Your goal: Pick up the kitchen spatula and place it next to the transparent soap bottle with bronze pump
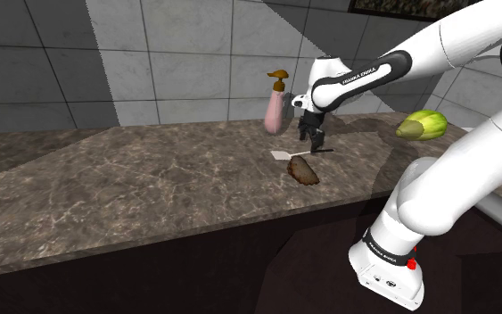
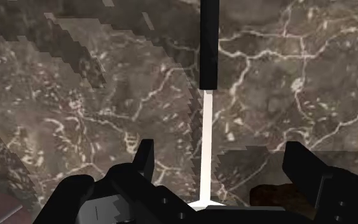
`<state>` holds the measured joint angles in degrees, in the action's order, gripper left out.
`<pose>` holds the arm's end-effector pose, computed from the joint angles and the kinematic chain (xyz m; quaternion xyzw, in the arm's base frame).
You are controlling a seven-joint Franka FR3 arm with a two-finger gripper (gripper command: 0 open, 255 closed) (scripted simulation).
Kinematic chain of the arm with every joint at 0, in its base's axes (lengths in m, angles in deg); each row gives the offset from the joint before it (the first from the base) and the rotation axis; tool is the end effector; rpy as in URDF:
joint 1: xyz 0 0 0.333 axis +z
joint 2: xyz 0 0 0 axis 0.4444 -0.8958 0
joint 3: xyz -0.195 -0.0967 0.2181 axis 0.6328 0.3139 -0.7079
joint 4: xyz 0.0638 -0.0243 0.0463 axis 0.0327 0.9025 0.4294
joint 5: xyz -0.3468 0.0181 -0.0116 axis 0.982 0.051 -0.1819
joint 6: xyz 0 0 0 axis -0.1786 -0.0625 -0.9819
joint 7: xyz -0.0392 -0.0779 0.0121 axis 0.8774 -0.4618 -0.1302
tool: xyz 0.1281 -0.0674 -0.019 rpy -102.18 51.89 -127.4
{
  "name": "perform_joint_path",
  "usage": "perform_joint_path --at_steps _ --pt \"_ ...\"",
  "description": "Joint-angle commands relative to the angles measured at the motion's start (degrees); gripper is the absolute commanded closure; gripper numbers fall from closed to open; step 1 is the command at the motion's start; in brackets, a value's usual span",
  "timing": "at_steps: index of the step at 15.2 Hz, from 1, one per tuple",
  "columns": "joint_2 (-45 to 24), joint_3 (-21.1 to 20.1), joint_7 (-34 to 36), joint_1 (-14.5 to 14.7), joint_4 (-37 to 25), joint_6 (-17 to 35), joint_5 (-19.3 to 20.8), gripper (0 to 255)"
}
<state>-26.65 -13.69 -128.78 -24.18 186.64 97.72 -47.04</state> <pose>0.3565 -0.1511 0.3501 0.8795 0.4748 -0.0287 0.0164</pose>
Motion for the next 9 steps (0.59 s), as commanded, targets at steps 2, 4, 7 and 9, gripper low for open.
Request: perform_joint_path --at_steps 2,4,7,9 --pt "2.71 -0.99 0.18 0.08 -2.99 -5.73 -0.16 0" --pt "2.72 -1.00 0.18 0.07 -2.98 -5.73 -0.15 0" --pt "2.71 -0.99 0.18 0.07 -2.99 -5.73 -0.16 0" --pt "2.71 -0.99 0.18 0.07 -2.99 -5.73 -0.16 0"
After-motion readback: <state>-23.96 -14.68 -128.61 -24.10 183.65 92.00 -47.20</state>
